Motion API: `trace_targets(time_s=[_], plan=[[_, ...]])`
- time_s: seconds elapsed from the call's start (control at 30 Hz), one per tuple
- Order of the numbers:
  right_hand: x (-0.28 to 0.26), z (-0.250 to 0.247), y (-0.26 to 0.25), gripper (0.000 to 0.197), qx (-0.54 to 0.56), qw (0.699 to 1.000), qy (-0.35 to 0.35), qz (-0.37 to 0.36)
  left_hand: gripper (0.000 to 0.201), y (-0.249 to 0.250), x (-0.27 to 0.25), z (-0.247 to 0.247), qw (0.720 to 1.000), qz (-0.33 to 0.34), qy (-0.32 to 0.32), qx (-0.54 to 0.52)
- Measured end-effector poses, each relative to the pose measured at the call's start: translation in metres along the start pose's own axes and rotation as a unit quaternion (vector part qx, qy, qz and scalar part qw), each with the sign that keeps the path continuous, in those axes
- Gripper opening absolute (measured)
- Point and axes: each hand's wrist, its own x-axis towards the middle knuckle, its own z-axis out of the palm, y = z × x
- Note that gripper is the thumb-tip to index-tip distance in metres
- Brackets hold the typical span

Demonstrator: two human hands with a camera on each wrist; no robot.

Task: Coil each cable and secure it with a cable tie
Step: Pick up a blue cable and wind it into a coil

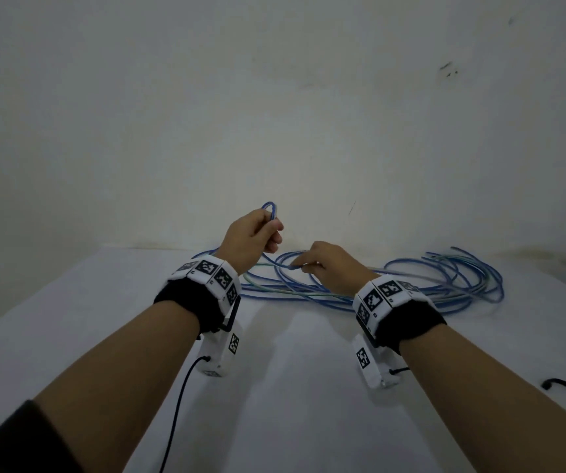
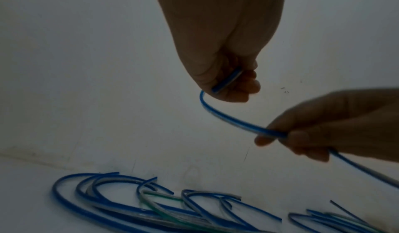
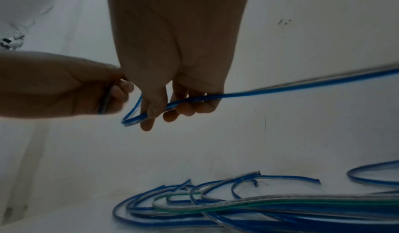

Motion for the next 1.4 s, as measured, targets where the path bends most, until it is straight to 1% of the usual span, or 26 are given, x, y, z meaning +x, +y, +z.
trace_targets(time_s=[0.1,0.17,0.23,0.3,0.37,0.43,0.5,0.53,0.57,0.63,0.73,0.83,0.9,1.0,1.1,1.2,1.3,1.4], plan=[[-0.005,-0.007,-0.008,0.023,0.042,0.998,0.035,-0.033,0.023,-0.004,-0.005,0.007,0.999,0.0,-0.021,0.028],[-0.008,-0.011,-0.011,0.015,0.079,0.994,0.056,-0.048,0.021,-0.005,-0.008,0.008,0.996,0.01,-0.042,0.075],[-0.009,-0.013,-0.012,0.012,0.055,0.995,0.069,-0.054,0.022,-0.003,-0.011,0.008,0.991,0.009,-0.073,0.116],[-0.009,-0.014,-0.014,0.011,0.024,0.993,0.097,-0.057,0.026,0.001,-0.013,0.008,0.987,0.0,-0.098,0.127],[-0.008,-0.016,-0.017,0.008,0.042,0.988,0.132,-0.062,0.033,0.005,-0.015,0.007,0.986,-0.008,-0.104,0.127],[-0.007,-0.016,-0.018,0.006,0.084,0.982,0.151,-0.07,0.04,0.006,-0.015,0.006,0.991,-0.029,-0.099,0.089],[-0.006,-0.014,-0.018,0.009,0.126,0.977,0.156,-0.077,0.042,0.008,-0.015,0.005,0.991,-0.077,-0.106,0.025],[-0.005,-0.013,-0.018,0.008,0.137,0.975,0.158,-0.077,0.041,0.01,-0.015,0.004,0.988,-0.104,-0.117,-0.001],[-0.005,-0.011,-0.018,0.006,0.137,0.974,0.161,-0.08,0.04,0.012,-0.015,0.003,0.983,-0.129,-0.131,-0.017],[-0.004,-0.008,-0.019,0.01,0.131,0.973,0.172,-0.087,0.037,0.015,-0.016,0.0,0.975,-0.162,-0.146,-0.039],[-0.002,-0.009,-0.018,0.015,0.127,0.97,0.189,-0.087,0.035,0.015,-0.018,-0.006,0.969,-0.185,-0.144,-0.08],[-0.002,-0.01,-0.014,0.011,0.107,0.965,0.232,-0.06,0.035,0.016,-0.021,-0.008,0.961,-0.196,-0.137,-0.136],[-0.003,-0.009,-0.013,0.017,0.038,0.968,0.248,-0.011,0.036,0.018,-0.022,-0.008,0.956,-0.206,-0.135,-0.158],[-0.004,-0.007,-0.009,0.025,-0.047,0.968,0.243,0.036,0.038,0.018,-0.021,-0.009,0.945,-0.224,-0.136,-0.197],[-0.006,-0.003,-0.002,0.029,-0.096,0.965,0.237,0.048,0.038,0.017,-0.018,-0.012,0.927,-0.259,-0.136,-0.235],[-0.011,0.0,0.0,0.032,-0.059,0.97,0.221,0.082,0.035,0.018,-0.017,-0.013,0.919,-0.278,-0.151,-0.235],[-0.011,0.003,-0.003,0.032,-0.027,0.97,0.205,0.124,0.036,0.021,-0.019,-0.013,0.918,-0.27,-0.174,-0.231],[-0.006,0.003,-0.005,0.023,0.095,0.964,0.203,0.145,0.04,0.024,-0.02,-0.016,0.916,-0.26,-0.184,-0.245]])
